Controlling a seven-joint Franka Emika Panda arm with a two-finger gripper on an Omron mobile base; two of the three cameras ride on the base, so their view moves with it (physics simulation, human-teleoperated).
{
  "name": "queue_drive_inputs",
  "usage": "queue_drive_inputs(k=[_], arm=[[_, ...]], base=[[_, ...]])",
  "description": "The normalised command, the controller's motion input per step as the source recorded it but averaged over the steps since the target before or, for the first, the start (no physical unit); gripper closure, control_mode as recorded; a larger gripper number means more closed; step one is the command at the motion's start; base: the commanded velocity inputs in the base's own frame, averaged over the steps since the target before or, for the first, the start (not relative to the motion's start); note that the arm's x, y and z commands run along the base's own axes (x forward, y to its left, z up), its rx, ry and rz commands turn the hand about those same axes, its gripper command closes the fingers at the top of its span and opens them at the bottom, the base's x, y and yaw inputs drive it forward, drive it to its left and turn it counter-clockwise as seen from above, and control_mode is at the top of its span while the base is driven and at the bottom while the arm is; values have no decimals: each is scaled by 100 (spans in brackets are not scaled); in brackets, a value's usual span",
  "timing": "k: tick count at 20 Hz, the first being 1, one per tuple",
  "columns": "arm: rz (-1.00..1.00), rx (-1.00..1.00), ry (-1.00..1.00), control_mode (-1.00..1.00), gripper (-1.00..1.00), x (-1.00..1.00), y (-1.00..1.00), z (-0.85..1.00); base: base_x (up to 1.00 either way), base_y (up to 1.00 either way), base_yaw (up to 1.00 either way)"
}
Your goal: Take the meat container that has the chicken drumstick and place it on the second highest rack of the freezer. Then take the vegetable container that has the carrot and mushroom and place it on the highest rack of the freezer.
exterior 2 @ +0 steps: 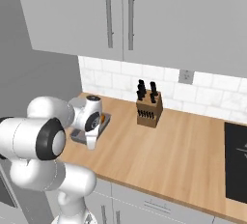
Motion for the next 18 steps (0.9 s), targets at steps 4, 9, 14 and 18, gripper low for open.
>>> queue_drive_inputs(k=[4, 9, 14, 18], arm=[[0, 0, -6, -100, 100, -44, 0, -3], [1, 0, 0, -100, 100, -46, 0, 7], [10, 0, 0, -100, 100, -53, 6, 57], [18, 0, -6, -100, 100, -81, 17, 98]], base=[[0, 0, 0], [0, 0, 0], [0, 0, 0], [0, 0, 0]])
